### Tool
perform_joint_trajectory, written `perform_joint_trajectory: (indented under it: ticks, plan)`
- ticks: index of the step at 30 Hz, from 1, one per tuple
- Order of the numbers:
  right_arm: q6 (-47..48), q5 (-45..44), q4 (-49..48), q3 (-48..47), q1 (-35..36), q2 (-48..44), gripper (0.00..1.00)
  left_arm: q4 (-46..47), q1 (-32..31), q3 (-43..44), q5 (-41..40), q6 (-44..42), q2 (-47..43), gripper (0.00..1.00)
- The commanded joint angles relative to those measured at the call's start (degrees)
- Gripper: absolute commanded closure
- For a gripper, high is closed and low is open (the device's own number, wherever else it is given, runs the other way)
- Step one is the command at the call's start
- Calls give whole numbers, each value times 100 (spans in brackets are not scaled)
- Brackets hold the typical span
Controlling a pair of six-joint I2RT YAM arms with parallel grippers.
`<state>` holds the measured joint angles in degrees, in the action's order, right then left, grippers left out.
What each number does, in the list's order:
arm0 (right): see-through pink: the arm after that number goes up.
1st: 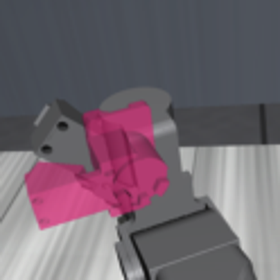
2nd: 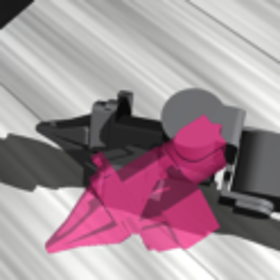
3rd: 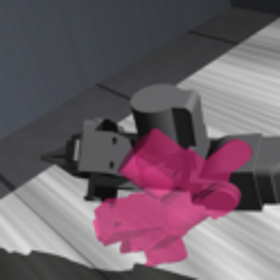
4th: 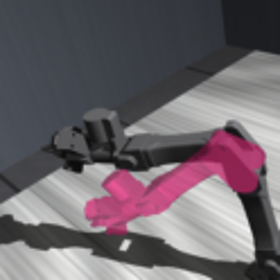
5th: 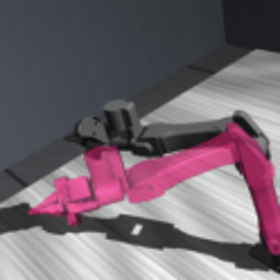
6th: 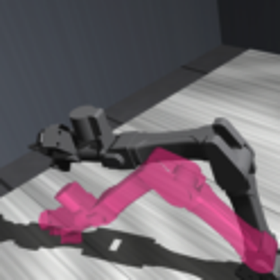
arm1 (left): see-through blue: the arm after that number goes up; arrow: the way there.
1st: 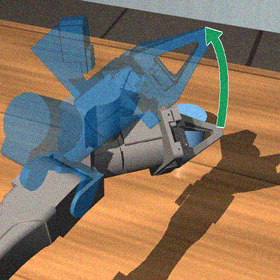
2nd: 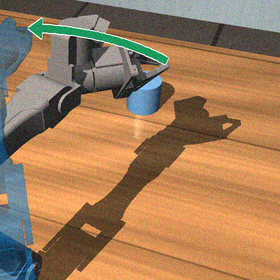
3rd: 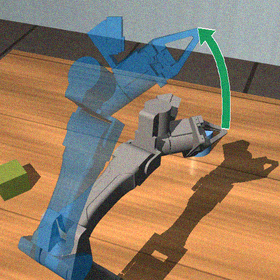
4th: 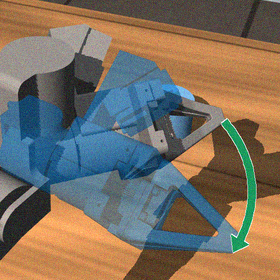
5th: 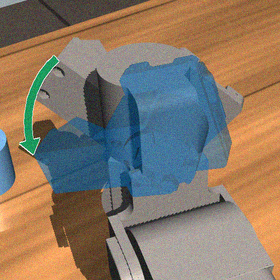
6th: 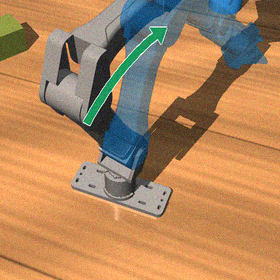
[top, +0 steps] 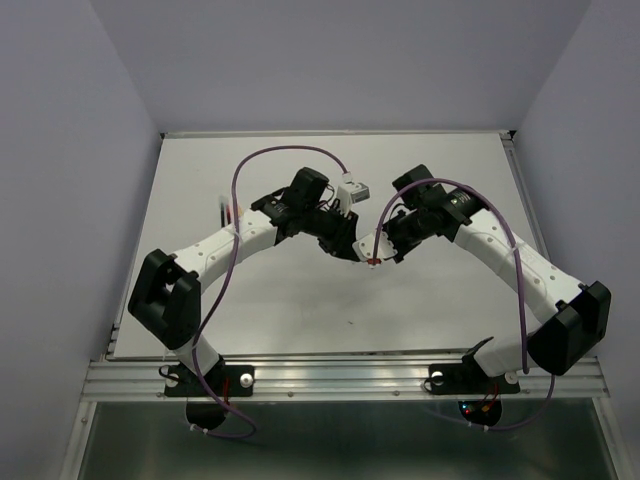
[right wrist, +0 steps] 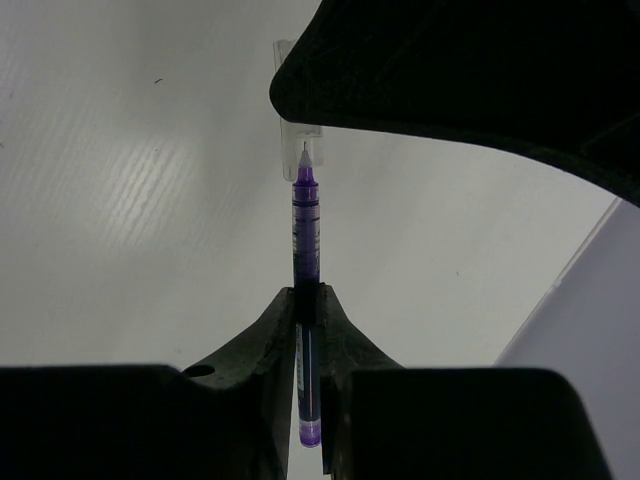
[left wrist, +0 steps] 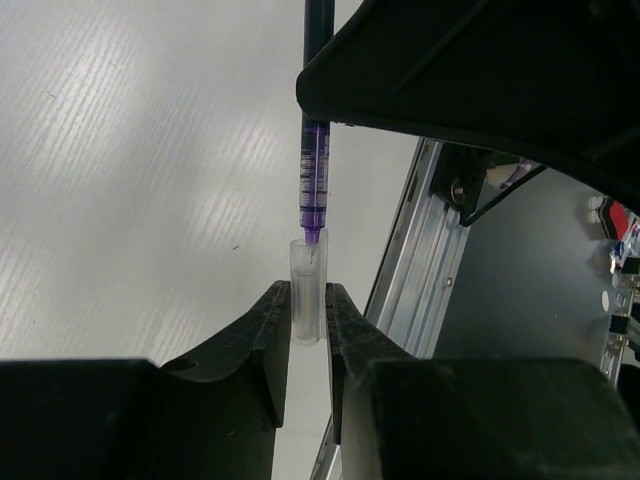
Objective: Insert the pens into the pen caps
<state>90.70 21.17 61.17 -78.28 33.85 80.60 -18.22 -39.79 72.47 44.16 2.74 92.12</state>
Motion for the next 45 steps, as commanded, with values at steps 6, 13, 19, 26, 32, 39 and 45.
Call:
perform_joint_trajectory:
  ticks: [6, 13, 19, 26, 32, 39, 45]
  plan:
    - [431, 239, 141, -47, 105, -132, 99, 328, -46, 303, 268, 235, 113, 100]
    - [642, 520, 27, 102, 166, -184, 99, 590, -46, 531, 426, 752, 412, 100]
    - [747, 634, 290, 146, 166, -141, 99, 1346, -46, 400, 584, 1202, 263, 100]
    - [1162, 1108, 396, 384, 219, -202, 99, 1743, -81, 487, 892, 1123, 386, 100]
    - [853, 1468, 370, 331, 219, -237, 99, 2023, -99, 365, 277, 1070, 307, 100]
    - [924, 1531, 607, 278, 272, -141, 99, 2726, -90, 408, -197, 1404, 474, 100]
    - [1055, 1566, 941, 208, 324, -70, 99, 3245, -90, 663, -92, 1457, 623, 100]
